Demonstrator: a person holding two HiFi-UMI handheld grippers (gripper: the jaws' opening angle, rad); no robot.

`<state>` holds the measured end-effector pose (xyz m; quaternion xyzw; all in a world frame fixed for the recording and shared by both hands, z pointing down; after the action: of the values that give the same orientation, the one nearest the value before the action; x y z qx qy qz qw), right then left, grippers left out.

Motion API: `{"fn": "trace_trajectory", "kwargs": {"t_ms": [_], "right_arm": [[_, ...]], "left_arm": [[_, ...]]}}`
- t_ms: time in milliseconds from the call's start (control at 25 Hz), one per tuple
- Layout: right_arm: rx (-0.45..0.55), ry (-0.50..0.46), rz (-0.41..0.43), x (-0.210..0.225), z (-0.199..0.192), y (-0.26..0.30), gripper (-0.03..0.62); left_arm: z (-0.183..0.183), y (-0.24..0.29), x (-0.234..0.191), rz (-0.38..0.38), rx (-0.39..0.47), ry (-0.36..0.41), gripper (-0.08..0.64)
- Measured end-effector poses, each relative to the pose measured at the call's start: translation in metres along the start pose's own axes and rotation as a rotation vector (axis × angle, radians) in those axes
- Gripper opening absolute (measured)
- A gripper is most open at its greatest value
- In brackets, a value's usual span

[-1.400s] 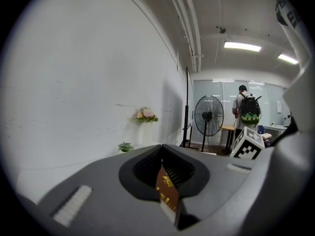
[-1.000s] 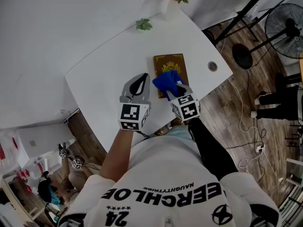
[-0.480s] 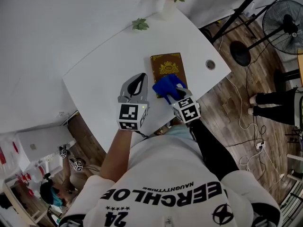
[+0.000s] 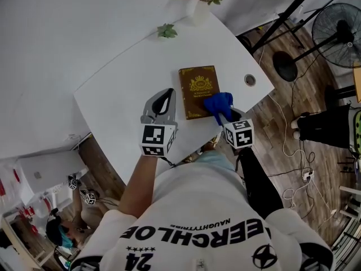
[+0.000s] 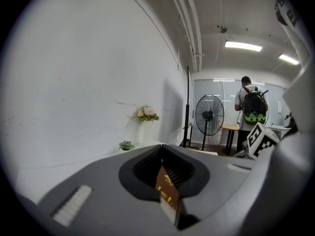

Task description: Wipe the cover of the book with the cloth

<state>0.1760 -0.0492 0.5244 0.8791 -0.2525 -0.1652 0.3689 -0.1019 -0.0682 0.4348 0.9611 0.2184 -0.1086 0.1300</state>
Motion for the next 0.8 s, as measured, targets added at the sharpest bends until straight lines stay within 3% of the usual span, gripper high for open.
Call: {"fn": "trace_trajectory", "kwargs": {"t_ms": [280, 440, 600, 720, 800], "right_arm": [[0.139, -0.104, 0.053, -0.014, 0.080, 0.033, 0.130], [0.143, -0.119, 0.120, -0.030, 0.123, 0.074, 0.130], [0.078, -0.154, 0.223, -0.058, 0.123, 0.110, 0.132], [0.114, -0.247, 0.198, -0.060, 0.115, 0.109, 0.132], [0.118, -0.218, 0.175, -0.049, 0.110, 0.106, 0.132]], "left_arm": [[-0.001, -0.004, -0.004, 0.037, -0.004, -0.009, 0.058], [-0.002, -0.007, -0.009, 0.070, -0.007, -0.013, 0.058], [-0.005, -0.009, -0.014, 0.103, -0.013, -0.024, 0.058], [-0.006, -0.006, -0.014, 0.109, -0.016, -0.029, 0.058], [-0.006, -0.002, -0.014, 0.106, -0.016, -0.029, 0.058]]}}
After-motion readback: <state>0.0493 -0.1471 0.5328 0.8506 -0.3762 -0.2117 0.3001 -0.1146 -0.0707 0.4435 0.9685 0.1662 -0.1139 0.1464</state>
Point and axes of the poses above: the fingertips, and each gripper's own axes: y forward along the fingers, x to its right, z out of its top, the point moved 9 cm from there along -y, backward along the fingers, and after that the axes turned 13 degrees about -y, right-handed, at the moved point
